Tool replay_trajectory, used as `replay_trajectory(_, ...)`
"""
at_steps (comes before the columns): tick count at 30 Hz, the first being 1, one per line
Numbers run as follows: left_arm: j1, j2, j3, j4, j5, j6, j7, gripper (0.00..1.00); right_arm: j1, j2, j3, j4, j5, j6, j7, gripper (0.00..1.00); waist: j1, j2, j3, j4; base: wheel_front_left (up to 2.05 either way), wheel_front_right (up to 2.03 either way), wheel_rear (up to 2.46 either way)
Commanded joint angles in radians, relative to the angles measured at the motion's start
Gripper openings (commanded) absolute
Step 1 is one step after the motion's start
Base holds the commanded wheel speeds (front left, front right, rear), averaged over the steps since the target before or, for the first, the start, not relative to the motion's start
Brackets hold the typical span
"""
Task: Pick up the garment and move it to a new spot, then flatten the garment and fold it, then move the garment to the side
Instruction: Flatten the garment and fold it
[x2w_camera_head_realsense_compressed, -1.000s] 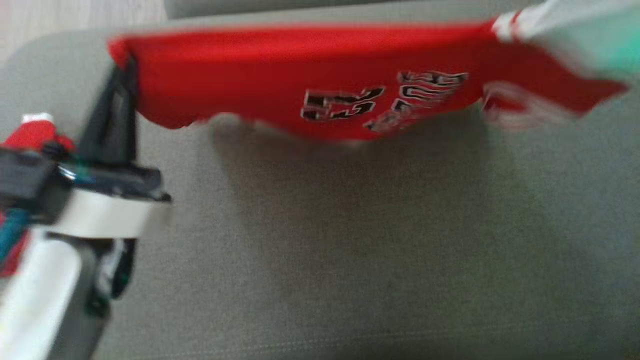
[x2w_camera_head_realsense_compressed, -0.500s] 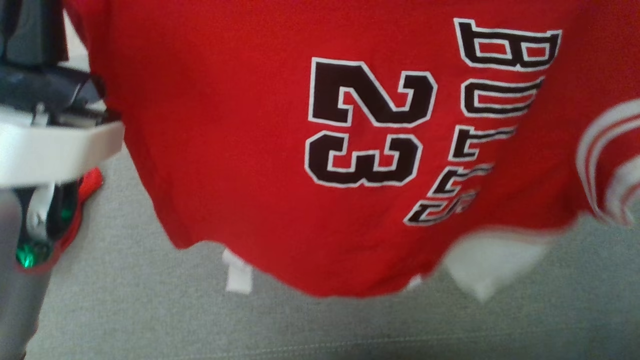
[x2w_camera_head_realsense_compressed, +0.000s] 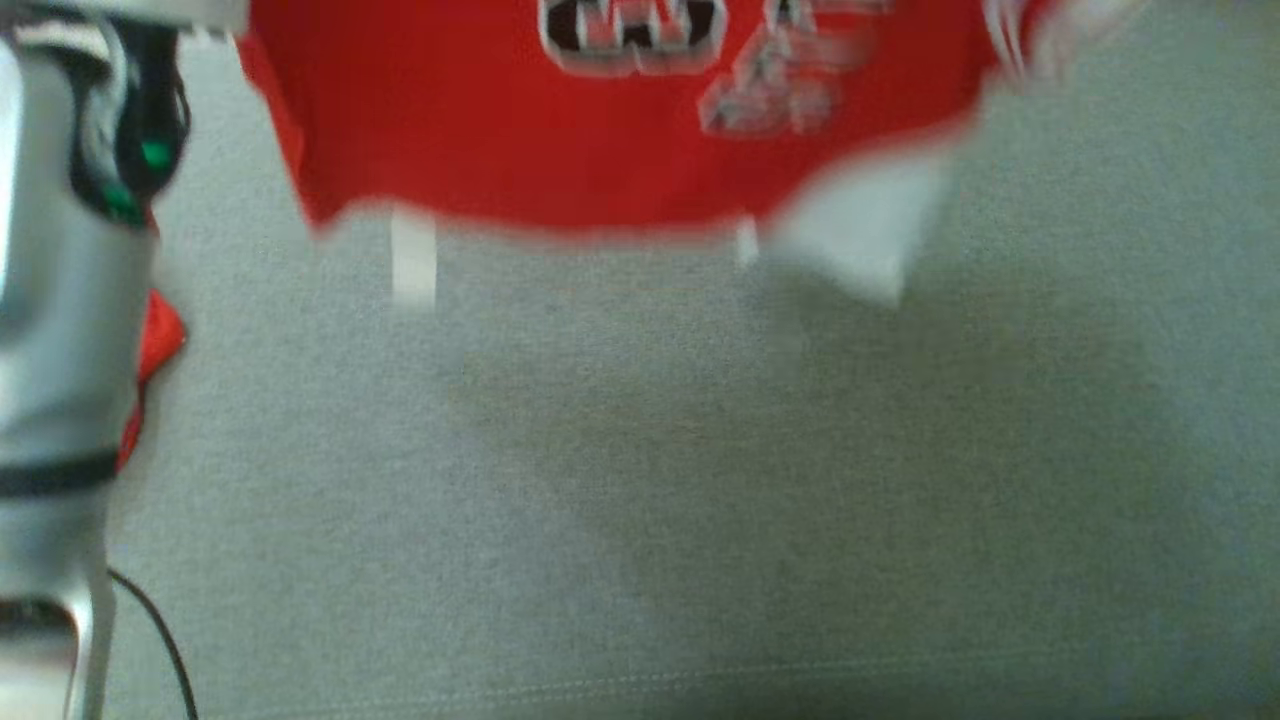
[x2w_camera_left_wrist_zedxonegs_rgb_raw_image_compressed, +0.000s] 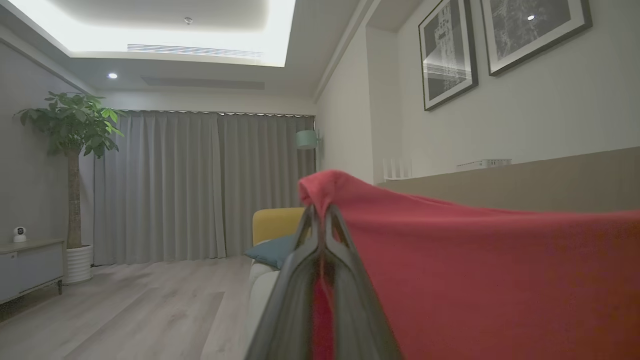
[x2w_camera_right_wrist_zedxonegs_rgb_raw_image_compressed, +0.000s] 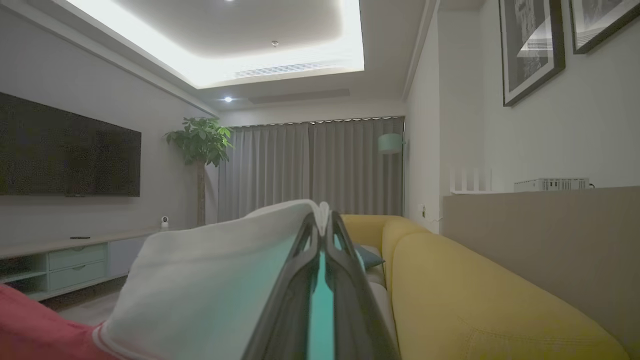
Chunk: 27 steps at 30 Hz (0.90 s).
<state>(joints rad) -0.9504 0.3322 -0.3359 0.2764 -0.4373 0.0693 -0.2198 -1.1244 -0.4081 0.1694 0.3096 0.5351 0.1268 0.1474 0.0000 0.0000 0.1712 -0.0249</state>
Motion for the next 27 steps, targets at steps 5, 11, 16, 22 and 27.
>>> replay_trajectory(5, -0.194, -0.011, 0.057, 0.266, 0.015, -0.044, -0.039, 0.00, -0.189, 0.099, 0.123, 0.238, -0.006, 0.004, -0.145, 0.00, 0.0000, 0.0000, 0.019, -0.021, 0.00, 0.00, 0.00)
replay_trajectory(11, -0.176, -0.086, 0.039, 0.579, 0.009, -0.077, -0.041, 0.00, -0.181, 0.198, 0.273, 0.498, 0.042, 0.004, -0.198, 0.00, 0.0000, 0.0000, 0.061, -0.036, 0.00, 0.00, 0.00)
replay_trajectory(16, -0.109, -0.140, 0.050, 0.735, -0.004, -0.098, -0.042, 0.00, -0.095, 0.255, 0.363, 0.632, 0.126, 0.004, -0.232, 0.00, 0.0000, 0.0000, 0.098, -0.038, 0.00, 0.00, 0.00)
replay_trajectory(22, -0.043, -0.179, 0.071, 0.789, 0.006, -0.114, -0.042, 0.00, 0.020, 0.265, 0.426, 0.681, 0.235, 0.004, -0.291, 0.00, 0.0000, 0.0000, 0.128, -0.038, 0.00, 0.00, 0.00)
replay_trajectory(27, 0.014, -0.183, 0.098, 0.734, 0.029, -0.102, -0.042, 0.00, 0.102, 0.238, 0.464, 0.645, 0.293, 0.004, -0.342, 0.00, 0.0000, 0.0000, 0.128, -0.039, 0.00, 0.00, 0.00)
